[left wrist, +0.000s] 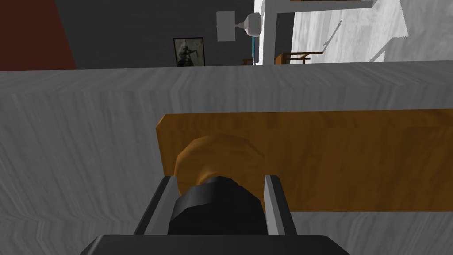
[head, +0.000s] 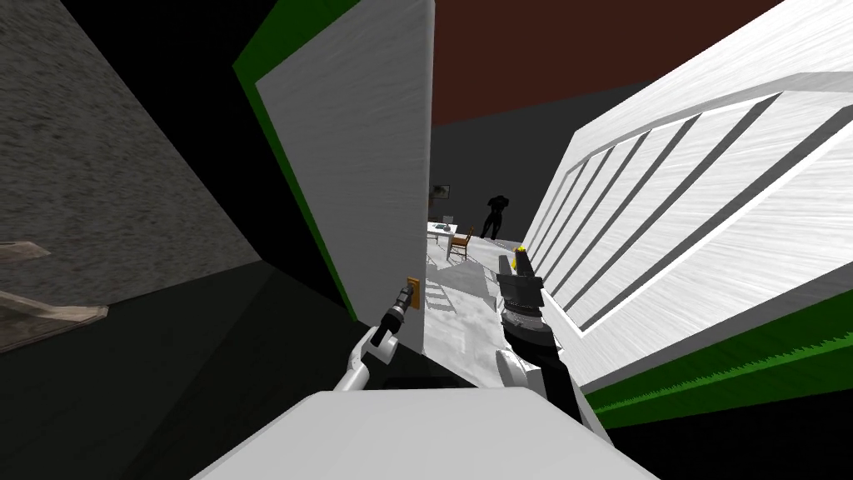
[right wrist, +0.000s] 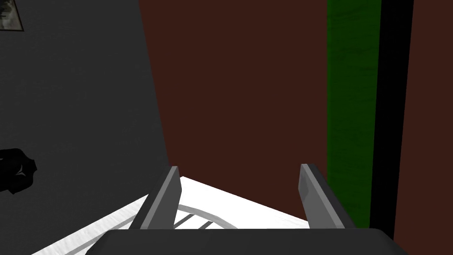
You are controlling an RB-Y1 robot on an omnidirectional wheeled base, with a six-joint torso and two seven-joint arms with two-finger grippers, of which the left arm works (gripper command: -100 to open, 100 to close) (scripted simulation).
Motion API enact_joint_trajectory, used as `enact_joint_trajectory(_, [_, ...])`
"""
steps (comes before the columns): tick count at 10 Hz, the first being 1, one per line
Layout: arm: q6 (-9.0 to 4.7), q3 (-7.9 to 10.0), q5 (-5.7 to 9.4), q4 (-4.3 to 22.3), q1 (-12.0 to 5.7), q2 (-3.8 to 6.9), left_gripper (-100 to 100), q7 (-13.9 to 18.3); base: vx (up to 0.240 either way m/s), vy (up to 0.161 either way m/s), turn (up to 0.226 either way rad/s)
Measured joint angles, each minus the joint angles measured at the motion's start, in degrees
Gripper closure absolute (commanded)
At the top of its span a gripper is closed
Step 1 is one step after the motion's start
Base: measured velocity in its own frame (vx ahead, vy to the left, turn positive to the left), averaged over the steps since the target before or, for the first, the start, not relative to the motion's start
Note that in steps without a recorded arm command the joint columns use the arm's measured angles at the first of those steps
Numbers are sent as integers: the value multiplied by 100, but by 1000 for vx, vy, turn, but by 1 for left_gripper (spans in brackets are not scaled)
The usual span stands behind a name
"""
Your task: Push the door open
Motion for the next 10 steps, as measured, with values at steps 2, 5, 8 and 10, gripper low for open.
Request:
enact_joint_trajectory(2, [-43,111,15,69,-45,16,100,-11,195,-145,70])
enact_joint_trajectory(5, [16,334,15,-14,-58,-30,100,-111,143,-147,53])
enact_joint_trajectory(8, [18,528,35,100,-142,-37,100,-146,95,-92,46])
enact_joint_trajectory(10, [13,622,55,207,-211,-19,100,-149,84,-72,46])
